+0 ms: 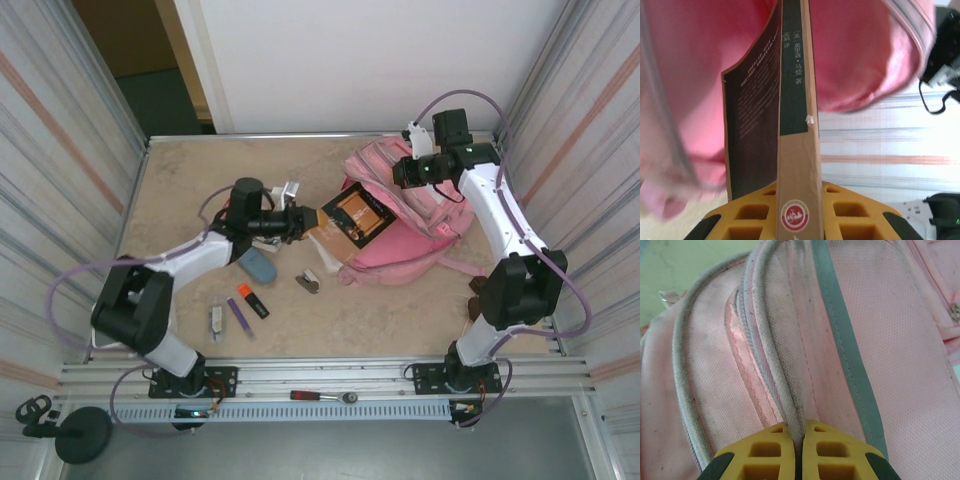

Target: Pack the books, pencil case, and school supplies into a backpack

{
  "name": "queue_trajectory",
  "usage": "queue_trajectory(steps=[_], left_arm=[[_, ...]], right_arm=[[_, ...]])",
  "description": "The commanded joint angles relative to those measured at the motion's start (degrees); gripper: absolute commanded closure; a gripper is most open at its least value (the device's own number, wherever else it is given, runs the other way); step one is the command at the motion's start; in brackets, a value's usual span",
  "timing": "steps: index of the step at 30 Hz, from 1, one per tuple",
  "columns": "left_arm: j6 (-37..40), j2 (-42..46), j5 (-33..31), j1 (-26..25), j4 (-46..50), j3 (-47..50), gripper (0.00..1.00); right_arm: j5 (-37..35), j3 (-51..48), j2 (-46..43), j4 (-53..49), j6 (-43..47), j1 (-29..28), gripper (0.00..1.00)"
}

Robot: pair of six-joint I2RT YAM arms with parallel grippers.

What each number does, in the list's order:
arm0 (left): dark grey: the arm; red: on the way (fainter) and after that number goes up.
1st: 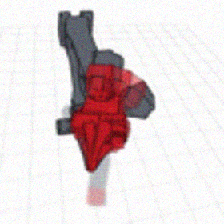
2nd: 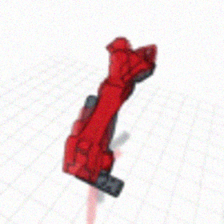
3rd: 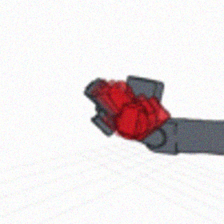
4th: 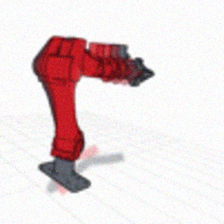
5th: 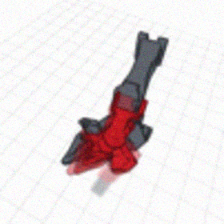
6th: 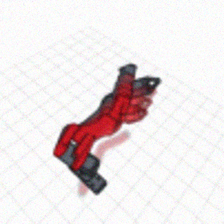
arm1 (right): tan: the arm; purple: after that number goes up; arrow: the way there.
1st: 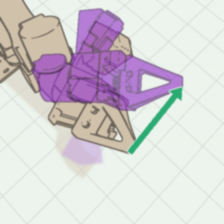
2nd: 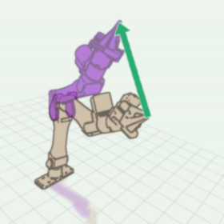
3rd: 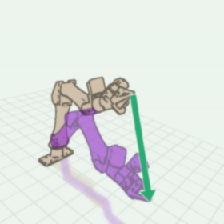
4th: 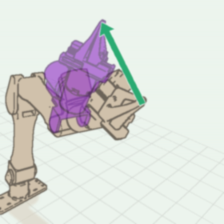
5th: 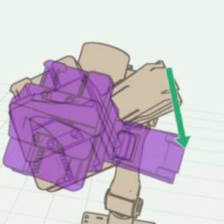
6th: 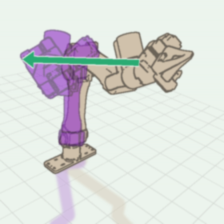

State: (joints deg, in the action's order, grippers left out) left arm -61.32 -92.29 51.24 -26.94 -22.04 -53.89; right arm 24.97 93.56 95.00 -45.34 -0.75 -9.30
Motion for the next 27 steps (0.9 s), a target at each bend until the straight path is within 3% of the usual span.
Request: queue_trajectory(steps=[1,6,14,19,25,26,27], left_arm=[[-7.2,-6.9,3.4,-1.3,-12.7,-7.1,1.0],[-10.3,-16.9,2.4,-2.9,-16.8,-16.8,1.0],[-4.0,-31.5,-6.1,-4.4,-8.0,-32.7,1.0],[5.4,-40.3,-12.0,-6.7,6.9,-46.8,0.77],[7.8,-37.1,-12.1,-4.9,3.7,-40.0,0.66],[9.1,-36.3,-11.8,-4.6,4.7,-39.2,0.68],[10.2,-35.3,-11.2,-4.1,5.2,-38.3,0.79]], right_arm=[[10.4,4.5,0.2,3.5,-2.8,0.8,1.0],[13.3,5.8,2.0,3.3,-3.3,0.9,1.0],[16.5,6.2,4.1,2.9,-0.9,-0.3,1.0],[16.1,6.6,6.0,2.0,0.8,-0.7,1.0],[14.2,5.9,6.7,0.6,2.8,-0.3,1.0],[13.9,5.7,6.9,0.5,2.8,-0.3,1.0],[13.7,5.6,7.1,0.7,2.9,-0.3,1.0]])
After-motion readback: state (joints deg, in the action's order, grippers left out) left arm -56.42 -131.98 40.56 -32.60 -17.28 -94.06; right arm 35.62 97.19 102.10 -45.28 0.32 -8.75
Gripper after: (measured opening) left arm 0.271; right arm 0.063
